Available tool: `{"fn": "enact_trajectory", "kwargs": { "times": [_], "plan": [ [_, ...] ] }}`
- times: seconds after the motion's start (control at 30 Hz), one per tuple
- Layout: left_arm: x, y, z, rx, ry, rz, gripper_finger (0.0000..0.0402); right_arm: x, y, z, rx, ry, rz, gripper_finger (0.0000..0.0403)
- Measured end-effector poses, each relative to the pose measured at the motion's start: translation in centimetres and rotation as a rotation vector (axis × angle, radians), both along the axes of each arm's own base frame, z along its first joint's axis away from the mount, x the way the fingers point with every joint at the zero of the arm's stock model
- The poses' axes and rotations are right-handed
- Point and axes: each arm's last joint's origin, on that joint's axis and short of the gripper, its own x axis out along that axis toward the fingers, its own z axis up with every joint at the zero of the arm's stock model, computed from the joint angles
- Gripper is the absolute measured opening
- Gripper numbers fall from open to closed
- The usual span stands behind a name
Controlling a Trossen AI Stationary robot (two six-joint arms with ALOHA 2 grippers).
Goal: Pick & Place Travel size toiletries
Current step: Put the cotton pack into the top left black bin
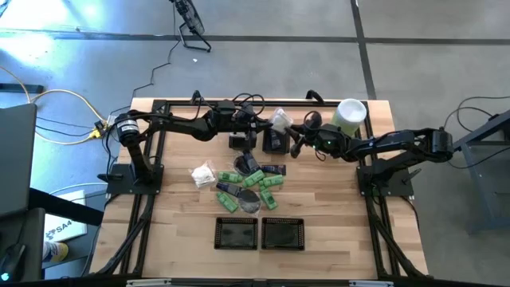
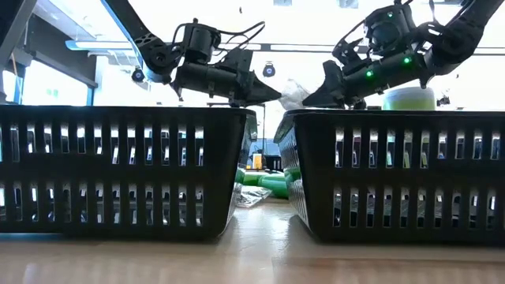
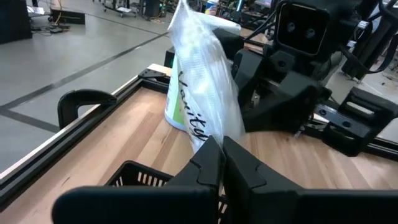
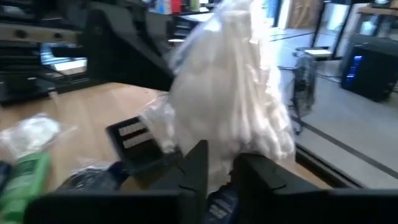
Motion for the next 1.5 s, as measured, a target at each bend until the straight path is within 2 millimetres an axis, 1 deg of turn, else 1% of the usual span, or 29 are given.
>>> {"fn": "enact_trajectory", "kwargs": {
  "times": [0.13, 0.3, 0.37, 0.47, 0.57, 0.73, 0.9, 1.1, 1.23, 1.37, 1.43, 1.5],
  "plan": [
    [0.0, 0.0, 0.0, 0.017, -0.001, -0.002, 0.0001, 0.1, 0.1, 0.0, 0.015, -0.006, 0.048, 0.0146],
    [-0.3, 0.3, 0.3, 0.018, -0.002, 0.006, 0.0001, -0.1, 0.2, 0.3, 0.014, -0.004, 0.043, 0.0243],
    [-0.6, 0.7, 0.6, 0.021, -0.011, 0.01, 0.0001, -0.5, 0.2, 0.9, 0.005, -0.019, 0.027, 0.0271],
    [-1.3, 1.5, 1.3, 0.022, -0.011, 0.037, 0.0, -1.2, 0.4, 1.7, 0.002, -0.015, 0.015, 0.0295],
    [-2.2, 2.2, 1.9, 0.01, 0.013, 0.066, 0.0, -2.1, 0.7, 2.6, 0.003, -0.006, 0.007, 0.0303],
    [-3.8, 2.8, 2.6, -0.015, 0.104, 0.128, 0.0, -3.8, 1.0, 3.7, 0.002, 0.023, -0.036, 0.0296],
    [-5.4, 2.2, 3.3, -0.014, 0.248, 0.244, 0.0, -4.9, 1.2, 4.4, -0.014, 0.025, -0.081, 0.0284],
    [-7.2, 1.0, 4.1, -0.066, 0.382, 0.309, 0.0, -5.2, 1.3, 4.6, -0.03, 0.035, -0.093, 0.0278],
    [-7.2, 0.2, 3.4, -0.108, 0.454, 0.342, 0.0, -5.2, 1.3, 4.6, -0.032, 0.037, -0.093, 0.0279],
    [-6.5, -0.5, 3.1, -0.124, 0.454, 0.339, 0.0, -5.2, 1.3, 4.6, -0.032, 0.036, -0.092, 0.0276],
    [-6.4, -0.9, 2.6, -0.129, 0.481, 0.353, 0.0, -5.2, 1.3, 4.6, -0.032, 0.037, -0.092, 0.0275],
    [-6.3, -1.0, 2.5, -0.141, 0.485, 0.368, 0.0, -5.2, 1.3, 4.6, -0.031, 0.038, -0.092, 0.0274]
  ]
}}
